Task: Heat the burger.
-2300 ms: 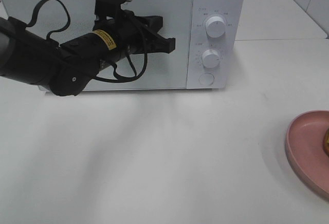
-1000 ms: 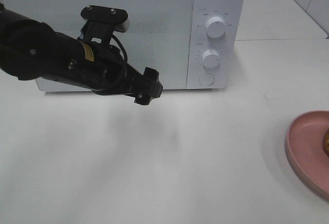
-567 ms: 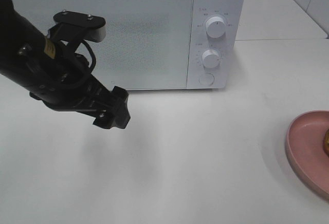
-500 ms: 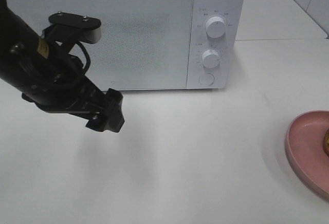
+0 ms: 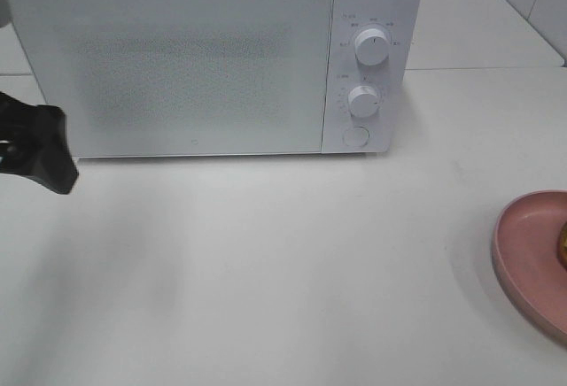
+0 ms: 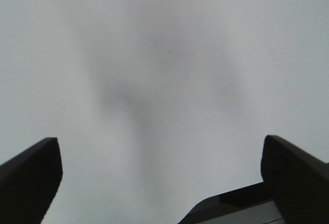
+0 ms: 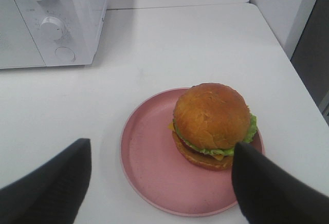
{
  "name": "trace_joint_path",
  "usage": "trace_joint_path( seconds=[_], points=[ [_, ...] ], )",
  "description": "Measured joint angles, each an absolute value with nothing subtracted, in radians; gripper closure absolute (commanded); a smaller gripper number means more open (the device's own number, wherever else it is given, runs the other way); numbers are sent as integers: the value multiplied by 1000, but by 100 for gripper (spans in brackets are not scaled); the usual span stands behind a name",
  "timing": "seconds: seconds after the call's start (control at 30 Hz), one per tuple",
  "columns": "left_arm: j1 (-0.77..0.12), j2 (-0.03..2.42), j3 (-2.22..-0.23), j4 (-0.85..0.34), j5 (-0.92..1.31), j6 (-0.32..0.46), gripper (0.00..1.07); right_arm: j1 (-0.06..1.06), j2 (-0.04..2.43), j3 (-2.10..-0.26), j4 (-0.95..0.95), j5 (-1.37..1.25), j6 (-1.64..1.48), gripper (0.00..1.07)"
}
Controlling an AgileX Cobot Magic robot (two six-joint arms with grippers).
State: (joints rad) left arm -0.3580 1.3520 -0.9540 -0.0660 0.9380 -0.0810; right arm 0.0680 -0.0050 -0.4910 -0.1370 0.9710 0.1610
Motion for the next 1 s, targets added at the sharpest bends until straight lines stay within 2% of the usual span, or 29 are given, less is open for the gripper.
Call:
trace_joint_path(
  seconds=[0.03,0.07,0.13,0.17,0.2,0.23,0.53,0.7,1.0],
  points=[
    [-358,1352,-954,-66,938,-81,9,68,-5,-491,-137,971,161,34],
    [-296,1331,-954,-66,971,-71,9,68,-5,-491,-137,971,161,34],
    [-272,1323,-954,-66,985,-64,9,68,-5,-491,-137,971,161,34],
    [-215,1309,-954,-66,1017,-50,9,68,-5,-491,-137,971,161,34],
    [-215,1309,-954,-66,1017,-50,9,68,-5,-491,-137,971,161,34],
    [-165,1295,-954,-66,1055,-35,9,68,-5,-491,-137,971,161,34],
    [-11,1209,-949,-66,1161,0,9,68,-5,-491,-137,971,161,34],
    [-1,1137,-898,-66,1159,0,9,68,-5,-491,-137,971,161,34],
    [2,928,-687,-66,1110,0,9,68,-5,-491,-137,971,161,34]
  ],
)
